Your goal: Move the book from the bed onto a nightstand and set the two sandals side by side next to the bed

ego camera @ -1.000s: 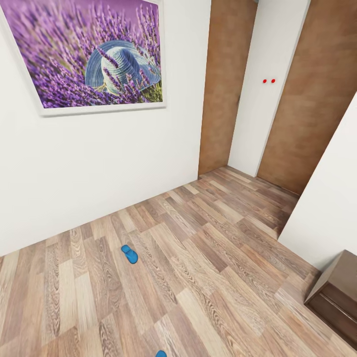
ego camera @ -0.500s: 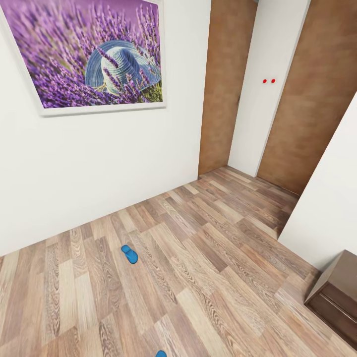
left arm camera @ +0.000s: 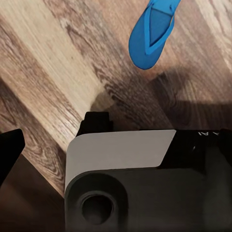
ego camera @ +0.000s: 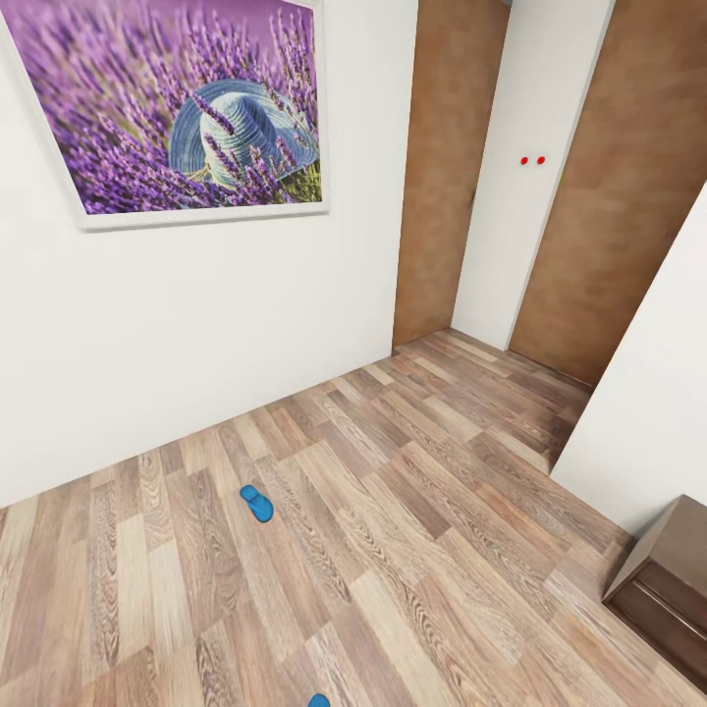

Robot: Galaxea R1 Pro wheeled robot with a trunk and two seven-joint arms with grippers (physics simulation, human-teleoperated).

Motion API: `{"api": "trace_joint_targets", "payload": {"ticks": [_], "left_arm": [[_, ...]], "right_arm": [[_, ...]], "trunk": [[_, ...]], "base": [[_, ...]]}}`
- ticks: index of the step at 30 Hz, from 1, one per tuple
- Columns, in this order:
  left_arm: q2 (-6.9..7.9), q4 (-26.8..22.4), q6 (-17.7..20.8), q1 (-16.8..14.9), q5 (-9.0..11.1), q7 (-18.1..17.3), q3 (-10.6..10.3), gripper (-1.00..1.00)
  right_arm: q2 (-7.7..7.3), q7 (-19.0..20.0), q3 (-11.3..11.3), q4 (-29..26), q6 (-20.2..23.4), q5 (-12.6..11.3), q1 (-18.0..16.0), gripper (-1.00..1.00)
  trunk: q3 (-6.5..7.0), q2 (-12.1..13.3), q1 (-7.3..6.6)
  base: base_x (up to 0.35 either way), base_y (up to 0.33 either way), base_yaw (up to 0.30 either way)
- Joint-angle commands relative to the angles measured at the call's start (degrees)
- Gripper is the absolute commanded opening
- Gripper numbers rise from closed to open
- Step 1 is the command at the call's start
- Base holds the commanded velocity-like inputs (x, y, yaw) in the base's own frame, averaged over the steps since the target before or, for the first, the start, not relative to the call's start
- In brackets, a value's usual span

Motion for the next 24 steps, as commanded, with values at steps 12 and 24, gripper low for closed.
{"api": "trace_joint_targets", "payload": {"ticks": [12,24], "left_arm": [[-0.03,-0.13,0.35,0.00,-0.05,0.14,0.13,1.00],[-0.03,-0.13,0.35,0.00,-0.05,0.14,0.13,1.00]], "right_arm": [[0.02,0.11,-0.22,2.91,0.31,-0.08,-0.01,1.00],[0.02,0.11,-0.22,2.91,0.31,-0.08,-0.01,1.00]], "trunk": [[-0.05,-0.03,0.00],[-0.05,-0.03,0.00]], "base": [[0.000,0.000,0.000],[0.000,0.000,0.000]]}}
